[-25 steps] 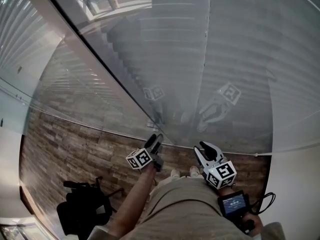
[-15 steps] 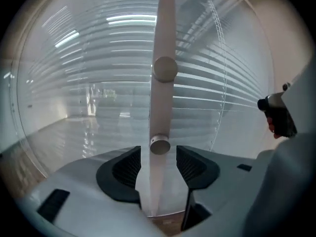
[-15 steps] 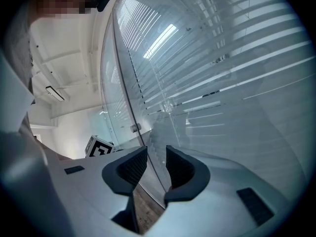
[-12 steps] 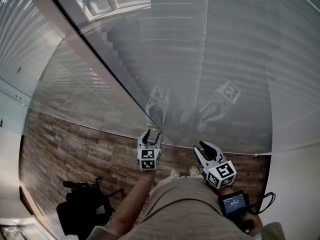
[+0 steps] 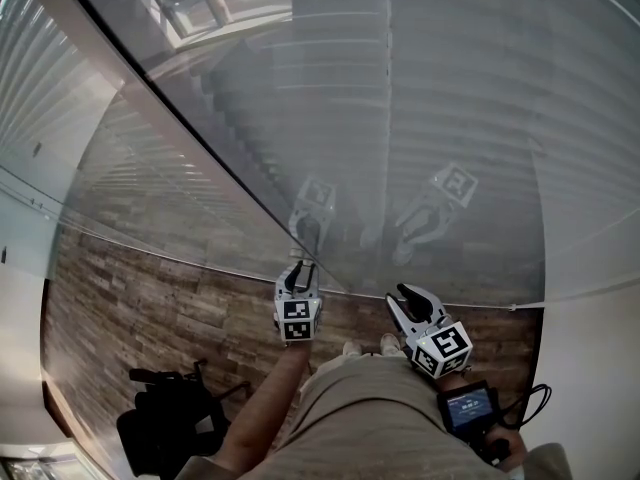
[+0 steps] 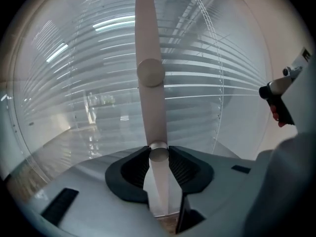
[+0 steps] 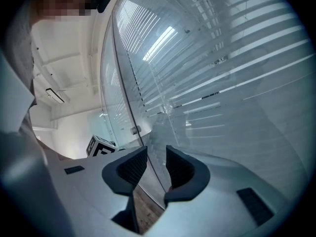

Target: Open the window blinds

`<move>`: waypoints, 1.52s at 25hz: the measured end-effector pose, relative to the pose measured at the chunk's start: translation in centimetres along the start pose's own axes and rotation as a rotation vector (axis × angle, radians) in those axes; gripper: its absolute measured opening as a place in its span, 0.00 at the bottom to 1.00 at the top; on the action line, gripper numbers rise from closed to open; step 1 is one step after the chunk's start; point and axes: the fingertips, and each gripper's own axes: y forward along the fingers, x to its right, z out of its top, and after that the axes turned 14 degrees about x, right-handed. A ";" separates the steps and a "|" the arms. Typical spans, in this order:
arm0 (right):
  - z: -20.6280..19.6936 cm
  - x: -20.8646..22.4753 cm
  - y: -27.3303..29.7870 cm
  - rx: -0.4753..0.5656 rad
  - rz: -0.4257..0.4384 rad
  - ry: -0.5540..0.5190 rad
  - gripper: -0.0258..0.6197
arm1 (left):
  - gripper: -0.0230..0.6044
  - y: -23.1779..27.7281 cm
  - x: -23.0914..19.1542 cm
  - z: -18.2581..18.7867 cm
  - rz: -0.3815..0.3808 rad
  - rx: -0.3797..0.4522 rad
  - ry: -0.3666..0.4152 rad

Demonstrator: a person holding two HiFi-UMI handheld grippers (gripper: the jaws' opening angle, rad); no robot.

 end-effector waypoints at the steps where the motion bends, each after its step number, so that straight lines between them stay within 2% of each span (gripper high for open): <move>1: 0.0 0.0 0.0 -0.001 -0.002 0.001 0.23 | 0.26 0.0 0.0 0.2 -0.002 0.004 -0.008; 14: -0.3 0.1 0.6 -0.012 0.005 0.002 0.23 | 0.25 0.1 -0.3 0.2 -0.025 0.015 -0.253; 24: -0.5 0.2 0.9 -0.019 0.012 0.002 0.23 | 0.25 0.1 -0.3 0.1 -0.054 0.043 -0.516; 28: -0.6 0.1 1.0 -0.022 0.017 0.002 0.23 | 0.25 0.0 -0.2 0.0 -0.066 0.054 -0.581; 33: -0.8 0.1 1.2 -0.024 0.022 0.002 0.23 | 0.25 0.0 -0.3 0.0 -0.094 0.087 -0.732; 38: -0.9 0.1 1.3 -0.025 0.025 0.003 0.23 | 0.25 0.0 -0.2 -0.1 -0.102 0.090 -0.777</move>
